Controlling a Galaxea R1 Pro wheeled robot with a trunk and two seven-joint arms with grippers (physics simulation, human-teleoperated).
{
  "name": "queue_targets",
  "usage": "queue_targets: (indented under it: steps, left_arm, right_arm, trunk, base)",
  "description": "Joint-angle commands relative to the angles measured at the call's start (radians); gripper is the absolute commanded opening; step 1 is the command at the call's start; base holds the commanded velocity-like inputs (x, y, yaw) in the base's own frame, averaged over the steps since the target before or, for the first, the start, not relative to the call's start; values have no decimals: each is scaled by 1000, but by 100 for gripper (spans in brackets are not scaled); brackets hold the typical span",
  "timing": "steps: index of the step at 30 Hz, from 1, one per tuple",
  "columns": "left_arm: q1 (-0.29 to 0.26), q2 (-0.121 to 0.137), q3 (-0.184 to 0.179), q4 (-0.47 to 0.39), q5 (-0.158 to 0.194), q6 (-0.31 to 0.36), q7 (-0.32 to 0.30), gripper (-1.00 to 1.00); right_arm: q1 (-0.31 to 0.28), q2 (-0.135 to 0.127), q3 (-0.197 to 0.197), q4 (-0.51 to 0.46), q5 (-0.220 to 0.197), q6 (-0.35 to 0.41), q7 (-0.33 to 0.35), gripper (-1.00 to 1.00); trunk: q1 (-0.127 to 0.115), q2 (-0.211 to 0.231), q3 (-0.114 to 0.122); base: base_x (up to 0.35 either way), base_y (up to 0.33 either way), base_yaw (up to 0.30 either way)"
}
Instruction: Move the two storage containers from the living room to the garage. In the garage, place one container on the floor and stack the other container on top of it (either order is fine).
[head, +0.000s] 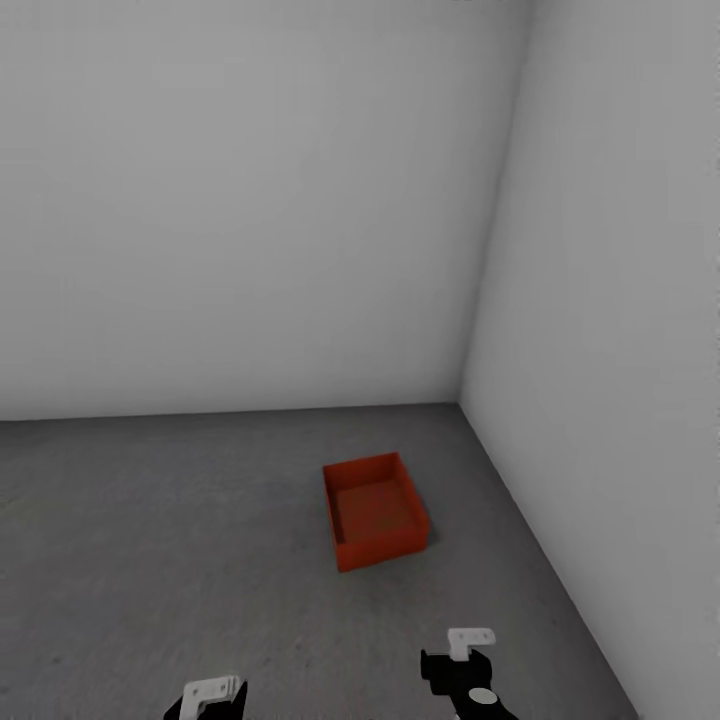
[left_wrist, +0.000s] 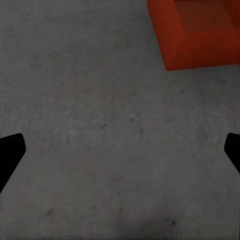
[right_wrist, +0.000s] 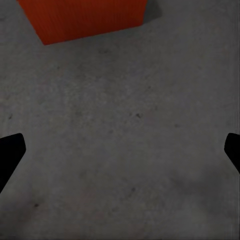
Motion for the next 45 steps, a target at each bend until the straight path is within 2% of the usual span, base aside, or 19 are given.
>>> queue_targets:
  steps: [1,10,42,45]
  left_arm:
    - [-1,-1,8,1,-5,-3,-9,100]
    - [-1,-1,8,-6,-4,-4,-9,100]
    - [-1,-5,9,-12,-3,-5,-8,100]
    - [-1,-4,10,-12,-3,-5,-8,100]
  right_arm:
    - [-1,0,6,1,0,-2,-7,100]
    - [-1,-1,4,-1,0,-69,105,100]
    - [-1,-11,1,-4,0,-70,105,100]
    - [0,-21,1,-4,-1,-71,105,100]
  trunk:
    - [0,-1,-1]
    - [0,-1,-1]
    - [0,-1,-1]
    - [0,-1,-1]
  base:
    - [-203,0,0]
    - [-61,0,0]
    - [0,0,0]
    - [0,0,0]
